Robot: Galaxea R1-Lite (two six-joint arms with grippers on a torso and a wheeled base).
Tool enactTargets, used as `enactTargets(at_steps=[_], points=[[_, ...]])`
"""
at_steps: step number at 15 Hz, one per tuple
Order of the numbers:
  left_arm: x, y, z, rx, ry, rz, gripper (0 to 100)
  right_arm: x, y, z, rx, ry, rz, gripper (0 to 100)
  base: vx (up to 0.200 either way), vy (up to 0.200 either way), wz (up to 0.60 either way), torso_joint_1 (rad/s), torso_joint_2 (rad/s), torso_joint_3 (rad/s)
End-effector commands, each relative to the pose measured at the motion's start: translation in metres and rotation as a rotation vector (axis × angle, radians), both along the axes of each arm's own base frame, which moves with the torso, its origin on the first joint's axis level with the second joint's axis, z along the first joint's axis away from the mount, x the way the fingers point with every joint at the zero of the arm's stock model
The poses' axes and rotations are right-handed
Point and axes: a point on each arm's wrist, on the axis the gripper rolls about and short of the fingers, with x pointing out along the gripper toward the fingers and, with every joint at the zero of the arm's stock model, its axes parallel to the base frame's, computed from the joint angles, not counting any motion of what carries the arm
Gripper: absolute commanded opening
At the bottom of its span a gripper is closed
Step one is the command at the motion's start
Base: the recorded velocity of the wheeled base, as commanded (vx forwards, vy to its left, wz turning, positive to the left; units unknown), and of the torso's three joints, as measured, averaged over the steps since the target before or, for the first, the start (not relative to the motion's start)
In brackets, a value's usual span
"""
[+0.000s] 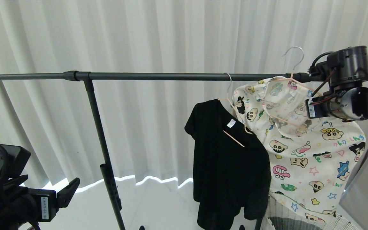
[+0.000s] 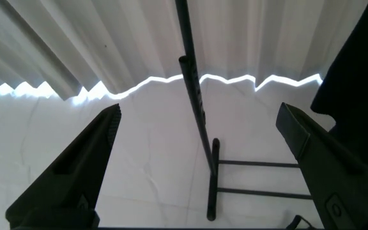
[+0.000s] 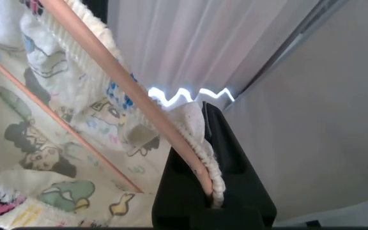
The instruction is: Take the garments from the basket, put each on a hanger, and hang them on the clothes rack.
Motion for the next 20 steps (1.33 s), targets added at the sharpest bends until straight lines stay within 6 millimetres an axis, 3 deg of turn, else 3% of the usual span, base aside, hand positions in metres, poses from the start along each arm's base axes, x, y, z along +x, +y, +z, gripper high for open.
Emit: enactTargets(at_steps=[1,3,7,16,20], points=[[0.0,0.0,0.0,0.001,0.002,0.0,100,-0.003,0.0,-0.006,-0.008,0.02,-0.001,0,0.2,0.0,0.0,0.002,0.0,0.002],[0.0,-0.001,-0.001,0.004,0.004,-0.004,100,-0.006,0.001,-0.01,-0.013,0.03,0.0,0,0.2,0.0,0.0,-0.002,0.0,0.002],[0.001,-0.001,-0.001,0.018,0.009,-0.013,100,-0.004,0.002,-0.013,-0.008,0.037,-0.004,0,0.0,0.0,0.0,0.0,0.0,0.0],[0.0,-0.007,-0.002,0.017,0.013,-0.064,100,0.021,0.017,-0.049,-0.047,0.128,-0.008,0,0.0,0.0,0.0,0.0,0.0,0.0],[-0.001,-0.01,-0.003,0.018,0.017,-0.087,100,0.025,0.022,-0.051,-0.05,0.13,-0.001,0,0.0,0.0,0.0,0.0,0.0,0.0]])
